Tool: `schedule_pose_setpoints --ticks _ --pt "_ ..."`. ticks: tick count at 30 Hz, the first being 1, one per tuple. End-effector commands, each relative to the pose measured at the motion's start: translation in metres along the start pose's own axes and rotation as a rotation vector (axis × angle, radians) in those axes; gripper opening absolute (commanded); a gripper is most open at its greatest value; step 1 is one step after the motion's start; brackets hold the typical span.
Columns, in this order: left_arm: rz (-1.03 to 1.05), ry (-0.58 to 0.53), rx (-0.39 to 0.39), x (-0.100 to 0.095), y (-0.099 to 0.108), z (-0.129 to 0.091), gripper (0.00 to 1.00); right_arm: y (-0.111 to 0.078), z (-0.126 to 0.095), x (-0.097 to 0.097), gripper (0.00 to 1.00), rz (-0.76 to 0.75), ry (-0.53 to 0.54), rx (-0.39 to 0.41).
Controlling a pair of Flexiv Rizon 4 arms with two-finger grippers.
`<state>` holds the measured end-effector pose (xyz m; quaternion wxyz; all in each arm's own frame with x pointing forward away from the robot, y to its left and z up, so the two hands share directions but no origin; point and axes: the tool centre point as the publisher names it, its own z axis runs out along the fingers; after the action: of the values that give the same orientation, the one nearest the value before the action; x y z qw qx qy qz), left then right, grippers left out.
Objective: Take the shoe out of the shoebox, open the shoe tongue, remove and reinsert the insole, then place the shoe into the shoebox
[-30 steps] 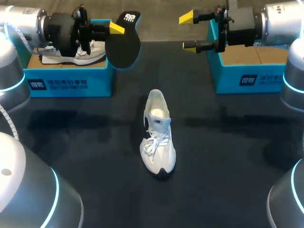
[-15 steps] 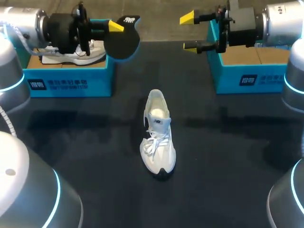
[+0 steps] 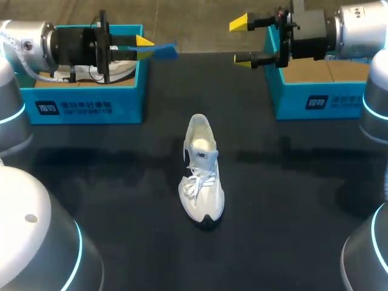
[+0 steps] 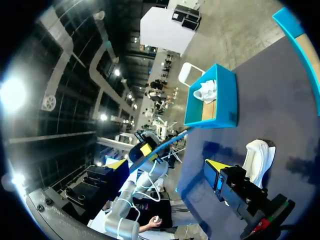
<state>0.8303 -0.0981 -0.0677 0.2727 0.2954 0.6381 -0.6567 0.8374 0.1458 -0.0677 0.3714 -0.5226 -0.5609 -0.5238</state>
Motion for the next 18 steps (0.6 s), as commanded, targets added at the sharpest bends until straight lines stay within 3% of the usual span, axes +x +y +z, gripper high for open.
schedule_pose_setpoints --ticks 1,12,18 --pt "-0.876 -0.009 0.193 -0.0017 0.0025 -0.0010 0.00 0.0004 0.0016 0.0001 1.00 0.001 -0.001 -0.001" --pt "-0.876 -0.009 0.193 -0.0017 0.0025 -0.0010 0.00 0.0004 0.0016 0.0001 1.00 0.001 -0.001 -0.001" --pt "-1.291 -0.029 0.194 -0.0024 0.0072 -0.0018 0.00 0.0004 0.0016 0.0001 1.00 0.001 -0.001 -0.001"
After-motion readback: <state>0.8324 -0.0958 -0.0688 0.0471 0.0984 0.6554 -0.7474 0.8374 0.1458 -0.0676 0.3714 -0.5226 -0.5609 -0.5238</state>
